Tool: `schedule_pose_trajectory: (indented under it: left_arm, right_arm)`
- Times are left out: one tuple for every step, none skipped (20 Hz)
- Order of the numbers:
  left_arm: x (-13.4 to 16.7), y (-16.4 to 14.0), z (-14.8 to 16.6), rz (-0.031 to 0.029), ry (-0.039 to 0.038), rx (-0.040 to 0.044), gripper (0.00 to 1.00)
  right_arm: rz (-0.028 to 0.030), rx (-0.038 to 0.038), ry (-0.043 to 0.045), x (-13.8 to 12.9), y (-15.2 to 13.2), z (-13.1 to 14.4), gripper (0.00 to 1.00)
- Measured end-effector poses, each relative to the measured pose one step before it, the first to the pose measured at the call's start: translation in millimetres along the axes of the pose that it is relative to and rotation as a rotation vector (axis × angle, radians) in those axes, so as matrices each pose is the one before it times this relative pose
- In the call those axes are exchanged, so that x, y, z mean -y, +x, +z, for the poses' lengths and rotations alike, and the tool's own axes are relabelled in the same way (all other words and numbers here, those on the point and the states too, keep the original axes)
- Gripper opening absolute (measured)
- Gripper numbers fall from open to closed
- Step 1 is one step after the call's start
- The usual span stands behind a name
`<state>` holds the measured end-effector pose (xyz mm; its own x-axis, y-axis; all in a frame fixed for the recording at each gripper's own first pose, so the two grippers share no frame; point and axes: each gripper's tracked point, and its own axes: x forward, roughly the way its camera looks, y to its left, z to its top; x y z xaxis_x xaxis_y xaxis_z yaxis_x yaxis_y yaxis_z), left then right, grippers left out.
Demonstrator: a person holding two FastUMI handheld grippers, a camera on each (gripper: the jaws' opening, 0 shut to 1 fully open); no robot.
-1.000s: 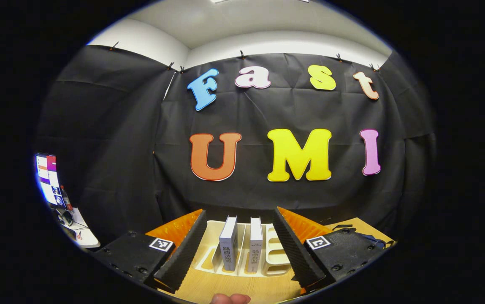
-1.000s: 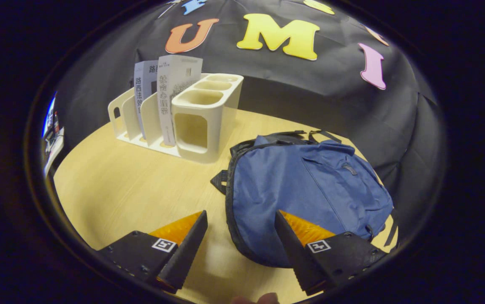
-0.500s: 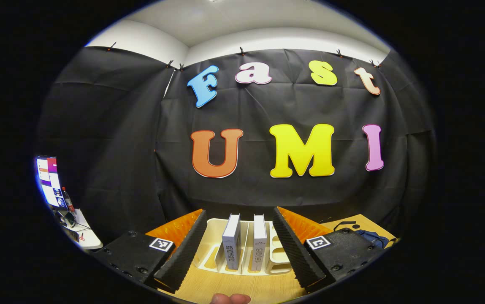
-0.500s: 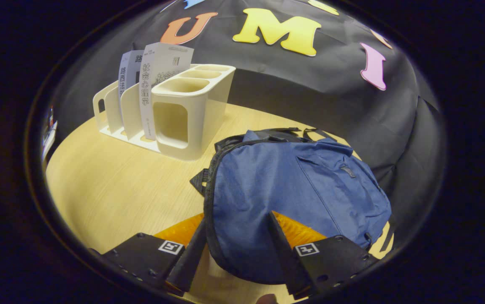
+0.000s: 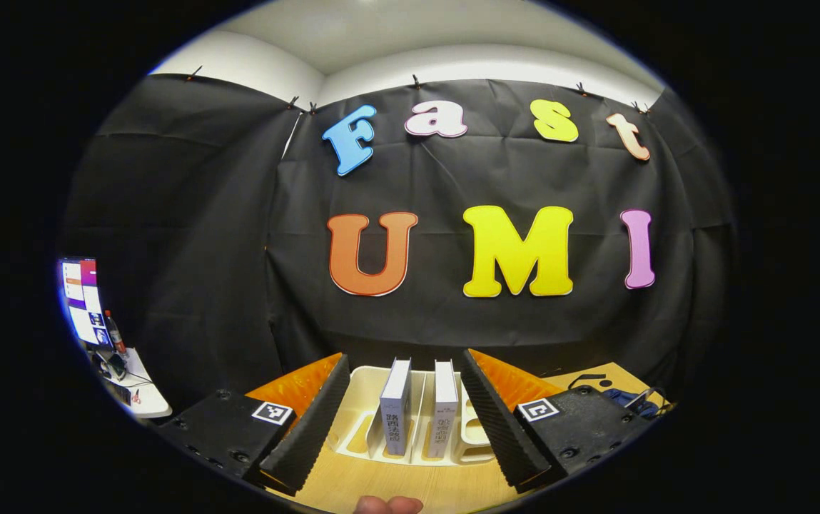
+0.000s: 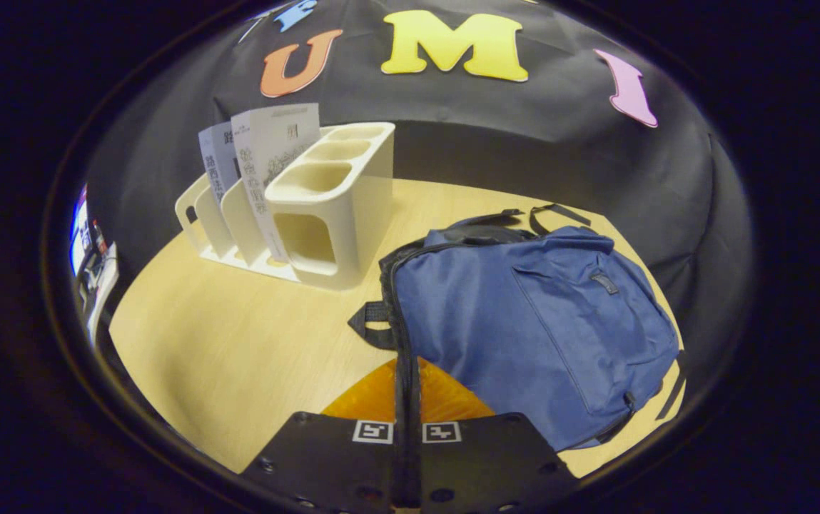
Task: Open the schoolbag, grab two books from the bookshelf and put them into the schoolbag.
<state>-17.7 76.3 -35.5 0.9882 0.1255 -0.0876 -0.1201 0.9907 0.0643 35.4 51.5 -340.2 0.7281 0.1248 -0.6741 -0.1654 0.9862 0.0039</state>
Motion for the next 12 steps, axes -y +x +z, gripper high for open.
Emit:
schedule_pose_trajectory:
  left_arm:
    - [-5.75,7.0,-3.67,-0.00017,0.01905,-0.00764,0.98]
    - [-0.04,3.43,-0.75,-0.00527,0.00438,-0.00694,0.98]
    - [1.35,2.95,-1.72,-0.00643,0.00085,-0.0068,0.98]
    - [2.69,4.01,-0.51,-0.00979,-0.00275,-0.00789,0.98]
    - [1.6,4.62,0.52,-0.00803,-0.00635,-0.0082,0.98]
    - [3.28,5.37,-0.32,-0.01079,-0.01107,-0.01121,0.98]
    - [4.74,5.14,0.89,-0.0132,-0.01234,-0.01327,0.98]
    - [4.88,6.16,-1.48,-0.01346,-0.01414,-0.01647,0.98]
    - [6.16,9.65,3.07,-0.01866,-0.02484,-0.02354,0.99]
    - [2.13,7.23,1.29,-0.01152,-0.00858,-0.0098,0.99]
    - [2.75,6.7,3.2,-0.00632,0.0004,-0.00747,0.99]
    - [2.51,7.4,2.62,-0.00622,0.00602,-0.00904,0.99]
  right_arm:
    - [-0.0021,0.05505,-0.00332,7.73,-26.81,26.24,0.0]
    - [-0.00397,0.01908,-0.00705,4.63,-9.25,8.3,0.0]
    - [-0.00913,0.01559,-0.00791,6.86,-9.76,8.68,0.0]
    - [-0.01117,0.01354,-0.00524,7.84,-8.21,6.53,0.0]
    - [-0.0077,0.01251,0.00207,8.38,-9.38,7.62,0.0]
    - [-0.00835,0.01175,0.00448,8.94,-7.99,6.57,0.0]
    - [-0.01129,0.00756,0.0053,11.57,-7.85,6.39,0.0]
    - [-0.01552,0.00651,0.005,13.02,-7.18,6.0,0.0]
    - [-0.02835,0.01273,0.0064,23.92,-11.04,12.05,0.0]
    - [-0.0228,0.00854,0.00165,18.86,-6.72,7.62,0.0]
    - [-0.01885,0.00611,0.0036,16.29,-4.43,7.54,0.0]
    - [-0.01809,0.00362,0.00336,15.49,-3.08,5.37,0.02]
